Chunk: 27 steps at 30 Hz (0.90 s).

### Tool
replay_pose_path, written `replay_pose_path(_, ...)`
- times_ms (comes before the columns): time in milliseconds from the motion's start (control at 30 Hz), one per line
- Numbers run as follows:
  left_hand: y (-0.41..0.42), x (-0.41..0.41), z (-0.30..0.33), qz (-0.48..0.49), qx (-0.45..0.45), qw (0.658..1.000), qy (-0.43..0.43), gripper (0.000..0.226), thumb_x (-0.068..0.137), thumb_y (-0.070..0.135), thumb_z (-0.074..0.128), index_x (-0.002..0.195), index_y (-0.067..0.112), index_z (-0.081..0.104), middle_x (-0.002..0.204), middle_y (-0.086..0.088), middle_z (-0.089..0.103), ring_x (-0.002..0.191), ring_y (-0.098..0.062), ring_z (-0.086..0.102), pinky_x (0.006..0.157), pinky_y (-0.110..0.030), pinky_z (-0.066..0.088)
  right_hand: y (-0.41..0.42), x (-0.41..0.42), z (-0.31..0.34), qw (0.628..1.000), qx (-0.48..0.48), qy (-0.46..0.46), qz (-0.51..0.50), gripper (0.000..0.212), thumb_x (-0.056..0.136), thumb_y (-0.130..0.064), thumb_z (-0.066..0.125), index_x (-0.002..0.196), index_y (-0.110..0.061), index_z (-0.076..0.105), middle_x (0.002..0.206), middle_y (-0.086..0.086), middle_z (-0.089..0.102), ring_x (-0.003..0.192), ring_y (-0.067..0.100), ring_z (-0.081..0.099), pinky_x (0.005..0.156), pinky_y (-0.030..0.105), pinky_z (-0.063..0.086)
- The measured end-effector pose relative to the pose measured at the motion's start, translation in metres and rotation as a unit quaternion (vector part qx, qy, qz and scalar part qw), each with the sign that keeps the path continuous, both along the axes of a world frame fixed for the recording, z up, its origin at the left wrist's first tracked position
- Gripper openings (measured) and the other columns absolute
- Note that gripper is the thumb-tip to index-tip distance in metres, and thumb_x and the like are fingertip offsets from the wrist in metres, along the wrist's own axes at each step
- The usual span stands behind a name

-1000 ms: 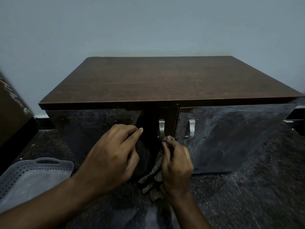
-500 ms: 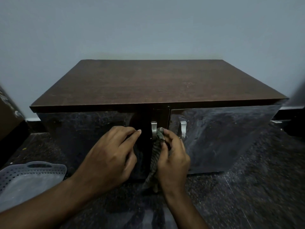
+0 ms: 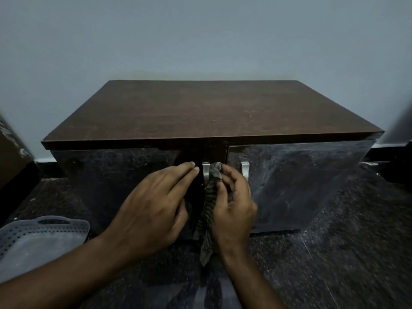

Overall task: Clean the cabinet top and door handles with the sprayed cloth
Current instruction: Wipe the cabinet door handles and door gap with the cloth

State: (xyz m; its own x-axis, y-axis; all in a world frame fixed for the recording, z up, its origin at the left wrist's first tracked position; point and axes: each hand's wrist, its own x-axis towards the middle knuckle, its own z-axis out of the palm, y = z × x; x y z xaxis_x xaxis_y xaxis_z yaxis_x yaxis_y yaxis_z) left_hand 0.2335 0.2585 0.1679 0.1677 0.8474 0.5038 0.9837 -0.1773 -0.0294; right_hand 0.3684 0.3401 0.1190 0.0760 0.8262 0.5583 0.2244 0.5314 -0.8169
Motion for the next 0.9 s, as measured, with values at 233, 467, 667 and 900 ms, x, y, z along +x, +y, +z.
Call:
replay_pose_path(233, 0.0, -0.006, -0.003, 0.044, -0.053, 0.997, 0.038, 0.066, 0.086, 0.025, 0.052, 0.149, 0.009, 0.042, 0.149, -0.008, 0.046, 0.133, -0.025, 0.047, 0.114, -0.034, 0.034, -0.011, 0.012, -0.019, 0.996, -0.072, -0.05, 0.001, 0.027, 0.086, 0.0, 0.068, 0.107, -0.015, 0.075, 0.096, -0.01, 0.069, 0.087, 0.002, 0.065, 0.078, 0.018, 0.053)
replay_pose_path(467, 0.003, -0.005, -0.002, 0.062, -0.082, 0.993, 0.054, 0.067, 0.086, 0.026, 0.05, 0.15, 0.01, 0.04, 0.149, -0.008, 0.044, 0.134, -0.026, 0.046, 0.116, -0.035, 0.032, -0.004, 0.011, 0.012, 0.991, -0.13, -0.004, 0.033, 0.011, 0.09, -0.014, 0.065, 0.093, -0.024, 0.069, 0.09, -0.009, 0.069, 0.083, 0.004, 0.065, 0.069, 0.018, 0.052)
replay_pose_path(667, 0.007, -0.004, -0.001, 0.069, -0.095, 0.992, 0.052, 0.066, 0.086, 0.03, 0.045, 0.15, 0.016, 0.041, 0.144, -0.005, 0.044, 0.133, -0.025, 0.044, 0.11, -0.034, 0.036, -0.009, -0.001, 0.016, 0.991, -0.116, 0.04, 0.058, 0.014, 0.1, -0.016, 0.055, 0.104, -0.025, 0.064, 0.095, -0.014, 0.068, 0.091, 0.003, 0.065, 0.072, 0.013, 0.051)
replay_pose_path(900, 0.01, -0.004, -0.002, 0.072, -0.094, 0.993, 0.028, 0.066, 0.082, 0.029, 0.047, 0.147, 0.018, 0.045, 0.143, -0.002, 0.046, 0.133, -0.023, 0.044, 0.111, -0.031, 0.031, -0.006, -0.001, 0.012, 0.961, -0.218, 0.164, 0.039, 0.008, 0.083, -0.024, 0.077, 0.088, -0.018, 0.074, 0.079, -0.003, 0.075, 0.077, 0.01, 0.072, 0.073, 0.034, 0.061)
